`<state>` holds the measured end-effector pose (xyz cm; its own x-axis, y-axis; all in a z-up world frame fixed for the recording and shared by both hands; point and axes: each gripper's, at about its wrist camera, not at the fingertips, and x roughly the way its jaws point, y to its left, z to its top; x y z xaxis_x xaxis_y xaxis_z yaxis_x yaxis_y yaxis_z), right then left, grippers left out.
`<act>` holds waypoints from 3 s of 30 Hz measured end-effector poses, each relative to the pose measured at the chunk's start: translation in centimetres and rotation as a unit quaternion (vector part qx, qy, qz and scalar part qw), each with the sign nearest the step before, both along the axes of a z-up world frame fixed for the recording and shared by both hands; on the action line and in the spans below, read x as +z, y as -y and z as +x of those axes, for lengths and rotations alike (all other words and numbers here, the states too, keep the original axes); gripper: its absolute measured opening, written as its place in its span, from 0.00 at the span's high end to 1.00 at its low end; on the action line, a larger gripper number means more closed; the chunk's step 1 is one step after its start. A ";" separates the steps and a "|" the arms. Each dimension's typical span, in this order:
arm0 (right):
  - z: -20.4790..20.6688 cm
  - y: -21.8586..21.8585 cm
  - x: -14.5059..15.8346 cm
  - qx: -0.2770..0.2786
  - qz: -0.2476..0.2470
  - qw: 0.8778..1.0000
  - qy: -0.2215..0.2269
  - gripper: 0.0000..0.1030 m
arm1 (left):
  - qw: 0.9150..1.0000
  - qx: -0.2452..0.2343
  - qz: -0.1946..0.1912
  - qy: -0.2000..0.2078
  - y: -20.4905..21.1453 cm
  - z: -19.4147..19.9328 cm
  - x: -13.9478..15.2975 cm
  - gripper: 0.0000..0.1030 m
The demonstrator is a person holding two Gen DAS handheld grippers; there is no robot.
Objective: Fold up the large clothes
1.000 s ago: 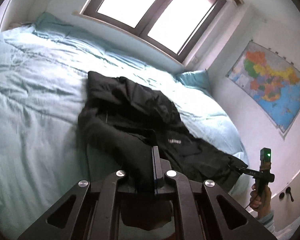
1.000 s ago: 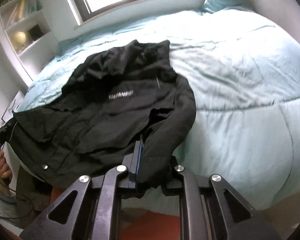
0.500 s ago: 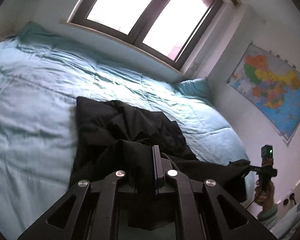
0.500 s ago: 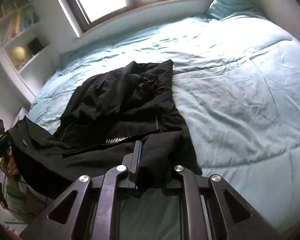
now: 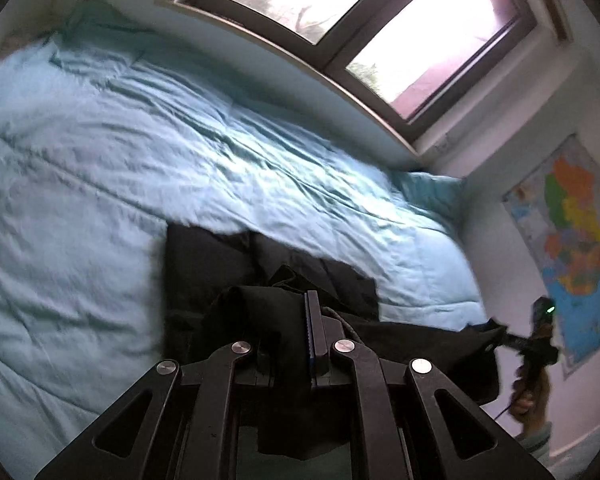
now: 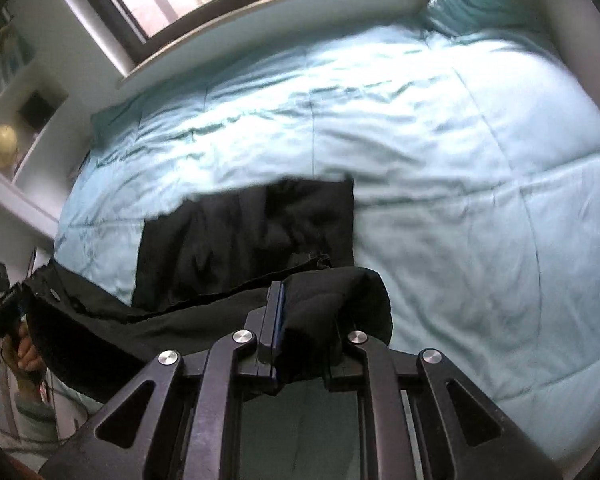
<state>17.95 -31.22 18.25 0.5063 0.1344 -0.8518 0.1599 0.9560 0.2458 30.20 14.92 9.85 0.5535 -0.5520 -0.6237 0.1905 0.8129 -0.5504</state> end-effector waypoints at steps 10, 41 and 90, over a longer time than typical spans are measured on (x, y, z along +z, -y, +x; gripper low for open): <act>14.8 2.0 -3.7 -0.040 0.034 0.998 -0.017 0.83 | 0.995 0.039 -0.009 -0.090 0.1 14.6 -5.5 0.89; 19.0 3.2 -11.0 0.036 -0.009 0.997 -0.064 0.21 | 0.987 -0.016 -0.001 -0.159 -3.9 19.2 -14.3 0.34; 27.8 5.5 -20.2 -0.031 -0.084 0.987 -0.135 0.51 | 0.962 0.099 -0.087 -0.241 -8.3 26.1 -22.7 0.72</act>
